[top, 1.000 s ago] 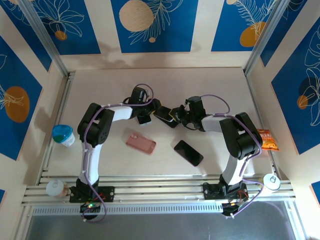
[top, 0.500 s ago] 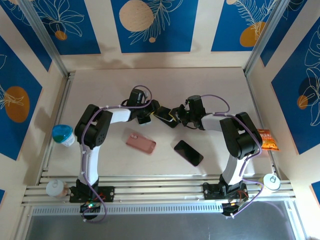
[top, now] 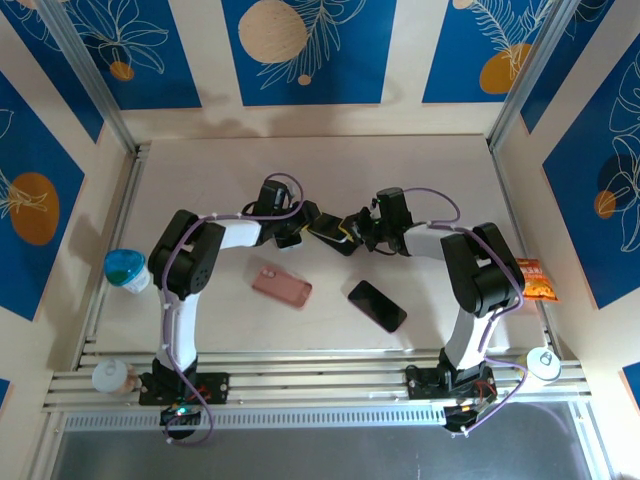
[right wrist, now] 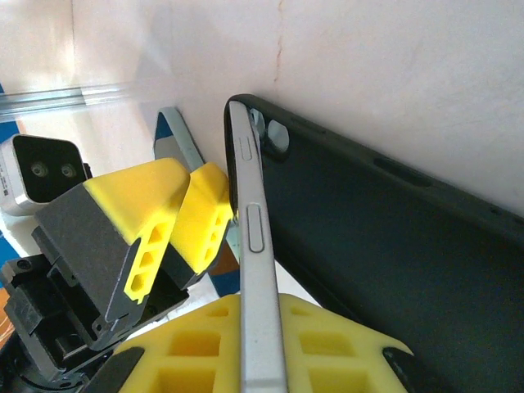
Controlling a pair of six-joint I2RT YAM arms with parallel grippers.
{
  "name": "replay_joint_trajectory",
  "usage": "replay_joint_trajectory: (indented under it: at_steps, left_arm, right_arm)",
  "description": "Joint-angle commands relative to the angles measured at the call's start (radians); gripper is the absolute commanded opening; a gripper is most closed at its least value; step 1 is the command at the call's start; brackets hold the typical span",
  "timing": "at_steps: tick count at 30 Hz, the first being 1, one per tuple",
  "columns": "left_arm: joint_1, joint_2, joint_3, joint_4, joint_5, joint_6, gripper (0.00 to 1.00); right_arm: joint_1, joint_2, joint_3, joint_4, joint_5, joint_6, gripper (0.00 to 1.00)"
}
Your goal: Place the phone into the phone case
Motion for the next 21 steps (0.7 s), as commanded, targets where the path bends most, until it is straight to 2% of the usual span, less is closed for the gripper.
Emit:
replay_joint_trajectory:
  at_steps: [1, 11, 13, 17, 21]
  left_arm:
    - [-0.044, -0.016, -0.033, -0.042, 0.052, -0.035, 0.44]
    - [-0.044, -0.014, -0.050, 0.005, 0.052, -0.055, 0.44]
    - [-0.044, -0.015, -0.056, 0.021, 0.055, -0.064, 0.44]
    - [-0.046, -0.019, -0.060, 0.031, 0.049, -0.062, 0.44]
    - [-0.052, -0.031, -0.058, -0.009, 0.029, -0.023, 0.44]
  right_arm:
    - [0.014, 0.076, -0.013, -0.284, 0.073, -0.018, 0.10]
    - [0.015, 0.075, 0.067, -0.404, 0.107, -0.082, 0.21]
    - [0.016, 0.075, 0.088, -0.431, 0.112, -0.096, 0.27]
    - [0.015, 0.078, 0.141, -0.511, 0.130, -0.120, 0.46]
    - [0.015, 0.083, 0.201, -0.608, 0.163, -0.155, 0.54]
